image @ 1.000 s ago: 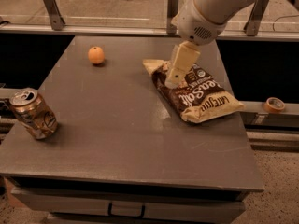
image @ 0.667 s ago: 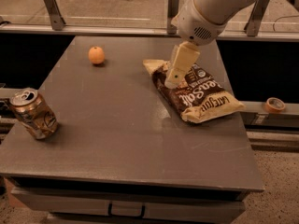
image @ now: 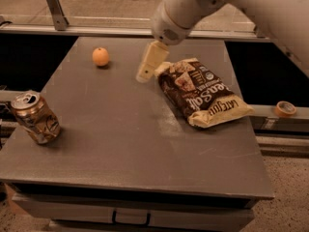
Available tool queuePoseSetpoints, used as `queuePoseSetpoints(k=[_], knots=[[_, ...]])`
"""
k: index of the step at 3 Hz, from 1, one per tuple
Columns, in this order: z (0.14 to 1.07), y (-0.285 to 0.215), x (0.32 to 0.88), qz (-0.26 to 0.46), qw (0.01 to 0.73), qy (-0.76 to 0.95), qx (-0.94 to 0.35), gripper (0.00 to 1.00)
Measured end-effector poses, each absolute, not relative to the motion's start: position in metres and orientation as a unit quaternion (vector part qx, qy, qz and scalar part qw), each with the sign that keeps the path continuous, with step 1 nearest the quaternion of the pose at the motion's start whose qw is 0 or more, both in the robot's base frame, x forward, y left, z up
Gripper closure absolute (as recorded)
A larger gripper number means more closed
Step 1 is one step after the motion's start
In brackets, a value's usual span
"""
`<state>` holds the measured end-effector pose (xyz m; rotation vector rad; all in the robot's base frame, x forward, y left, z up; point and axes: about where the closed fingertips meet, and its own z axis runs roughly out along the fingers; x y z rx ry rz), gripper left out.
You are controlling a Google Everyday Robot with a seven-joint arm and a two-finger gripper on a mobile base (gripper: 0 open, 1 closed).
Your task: Move orange near brown chip bag
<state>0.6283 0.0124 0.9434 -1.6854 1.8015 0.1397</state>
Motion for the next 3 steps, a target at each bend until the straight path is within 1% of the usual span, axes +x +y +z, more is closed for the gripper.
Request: queuePoseSetpoints(k=[1, 2, 3], knots=[[0.918, 0.084, 0.69, 0.11, 0.361, 0.687, -0.621, 0.0], [0.902, 0.126, 0.716, 0.145, 0.368, 0.693, -0.602, 0.0], [0.889, 0.16, 0.726, 0.169, 0.371, 0.709, -0.575, 0.0]])
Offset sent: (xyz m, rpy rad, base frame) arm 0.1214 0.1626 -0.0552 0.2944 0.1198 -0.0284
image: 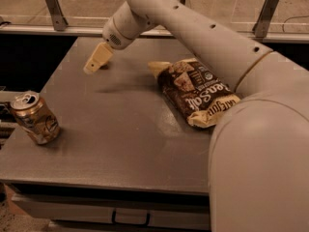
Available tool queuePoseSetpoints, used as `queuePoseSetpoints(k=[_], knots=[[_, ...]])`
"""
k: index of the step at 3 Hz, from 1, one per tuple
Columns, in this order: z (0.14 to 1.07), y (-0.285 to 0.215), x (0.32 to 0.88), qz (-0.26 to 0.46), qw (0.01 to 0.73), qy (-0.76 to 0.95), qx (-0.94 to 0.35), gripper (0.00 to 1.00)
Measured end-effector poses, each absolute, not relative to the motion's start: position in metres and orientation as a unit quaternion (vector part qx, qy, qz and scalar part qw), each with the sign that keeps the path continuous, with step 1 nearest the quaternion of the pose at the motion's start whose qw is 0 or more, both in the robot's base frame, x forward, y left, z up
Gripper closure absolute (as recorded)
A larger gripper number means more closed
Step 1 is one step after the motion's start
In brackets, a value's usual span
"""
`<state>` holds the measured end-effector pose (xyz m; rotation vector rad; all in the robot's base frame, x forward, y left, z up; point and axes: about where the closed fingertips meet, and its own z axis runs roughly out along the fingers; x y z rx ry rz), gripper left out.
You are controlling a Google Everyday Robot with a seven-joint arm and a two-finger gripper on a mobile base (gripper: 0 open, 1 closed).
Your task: Move orange near brown chip bag
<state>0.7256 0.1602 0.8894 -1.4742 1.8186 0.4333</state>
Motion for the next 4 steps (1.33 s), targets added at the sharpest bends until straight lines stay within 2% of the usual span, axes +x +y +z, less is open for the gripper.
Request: queuePoseSetpoints(k=[2, 3, 4], knots=[[0.842, 0.182, 0.748, 0.176, 0.354, 0.757, -0.52, 0.0], [0.832, 0.177, 0.758, 0.181, 0.351, 0.772, -0.497, 0.18], [0.841, 0.171, 0.765, 0.185, 0.367, 0.773, -0.484, 0.42]])
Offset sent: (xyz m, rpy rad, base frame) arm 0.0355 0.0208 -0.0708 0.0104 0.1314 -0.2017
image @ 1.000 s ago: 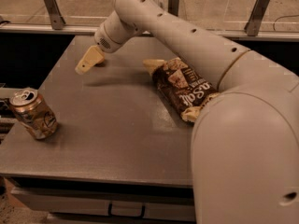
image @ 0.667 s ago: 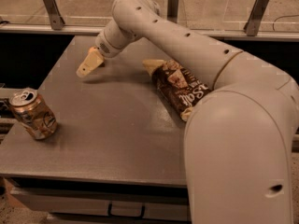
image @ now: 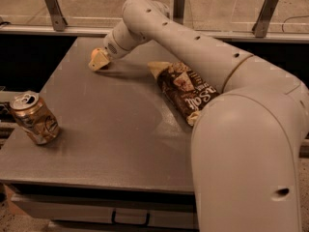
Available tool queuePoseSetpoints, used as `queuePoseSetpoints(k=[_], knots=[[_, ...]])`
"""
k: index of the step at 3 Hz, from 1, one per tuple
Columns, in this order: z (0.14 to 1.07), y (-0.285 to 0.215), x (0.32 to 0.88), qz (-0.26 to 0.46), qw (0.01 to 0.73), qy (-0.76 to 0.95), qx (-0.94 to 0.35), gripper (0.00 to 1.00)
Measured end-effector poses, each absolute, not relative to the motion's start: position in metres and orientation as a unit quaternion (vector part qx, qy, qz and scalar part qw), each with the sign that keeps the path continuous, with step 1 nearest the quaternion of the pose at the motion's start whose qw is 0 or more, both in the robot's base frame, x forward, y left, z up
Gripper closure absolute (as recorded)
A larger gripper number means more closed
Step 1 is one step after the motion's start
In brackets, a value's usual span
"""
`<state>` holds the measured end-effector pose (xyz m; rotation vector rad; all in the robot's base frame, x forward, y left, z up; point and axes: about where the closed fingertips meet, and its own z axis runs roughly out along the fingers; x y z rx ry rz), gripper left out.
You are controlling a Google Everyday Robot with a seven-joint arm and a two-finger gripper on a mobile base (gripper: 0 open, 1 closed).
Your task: Move orange near brown chip bag
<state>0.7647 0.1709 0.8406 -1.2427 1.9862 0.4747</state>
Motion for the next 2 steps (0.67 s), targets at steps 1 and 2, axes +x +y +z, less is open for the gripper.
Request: queuePoseSetpoints(k=[1, 2], knots=[[0.861, 0.161, 0.767, 0.187, 0.391, 0.766, -0.474, 0.65], [0.892, 0.147, 0.762, 0.186, 0.423, 0.753, -0.469, 0.88]])
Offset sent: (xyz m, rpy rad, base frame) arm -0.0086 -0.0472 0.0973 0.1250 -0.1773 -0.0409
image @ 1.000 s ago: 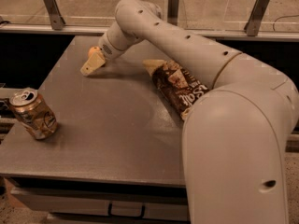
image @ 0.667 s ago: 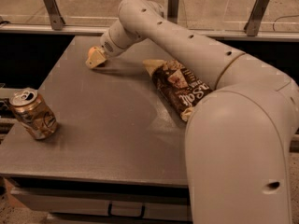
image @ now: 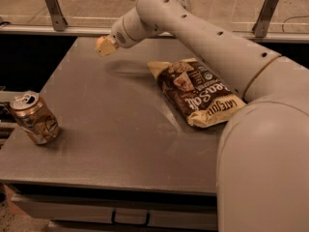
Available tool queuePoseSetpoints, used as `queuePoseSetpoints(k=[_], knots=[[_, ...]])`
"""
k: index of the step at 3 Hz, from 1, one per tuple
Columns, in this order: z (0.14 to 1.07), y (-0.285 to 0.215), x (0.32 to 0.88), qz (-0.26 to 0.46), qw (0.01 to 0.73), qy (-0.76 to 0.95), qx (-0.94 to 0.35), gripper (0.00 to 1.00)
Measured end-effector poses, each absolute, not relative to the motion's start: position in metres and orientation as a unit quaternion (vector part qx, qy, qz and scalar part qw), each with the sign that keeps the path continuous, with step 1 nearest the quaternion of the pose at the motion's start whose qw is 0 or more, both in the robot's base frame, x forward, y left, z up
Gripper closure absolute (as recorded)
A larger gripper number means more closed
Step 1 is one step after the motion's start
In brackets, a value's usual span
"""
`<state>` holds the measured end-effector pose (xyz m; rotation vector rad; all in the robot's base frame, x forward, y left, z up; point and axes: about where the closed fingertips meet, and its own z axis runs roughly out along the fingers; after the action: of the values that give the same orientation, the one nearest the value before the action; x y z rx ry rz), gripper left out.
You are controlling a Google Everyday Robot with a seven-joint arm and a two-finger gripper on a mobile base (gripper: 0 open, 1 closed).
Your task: Move orange near brown chip bag
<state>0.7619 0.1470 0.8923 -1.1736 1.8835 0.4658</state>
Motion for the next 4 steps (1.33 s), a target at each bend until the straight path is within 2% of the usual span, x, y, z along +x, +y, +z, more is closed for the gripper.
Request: queuePoseSetpoints(k=[1, 2, 4], knots=[[0.911, 0.115, 0.741, 0.178, 0.434, 0.743, -0.478, 1.0], [0.911, 0.067, 0.714, 0.166, 0.422, 0.741, -0.495, 1.0], [0.889, 0.019, 0.654, 0.176, 0.365, 0.694, -0.595, 1.0]])
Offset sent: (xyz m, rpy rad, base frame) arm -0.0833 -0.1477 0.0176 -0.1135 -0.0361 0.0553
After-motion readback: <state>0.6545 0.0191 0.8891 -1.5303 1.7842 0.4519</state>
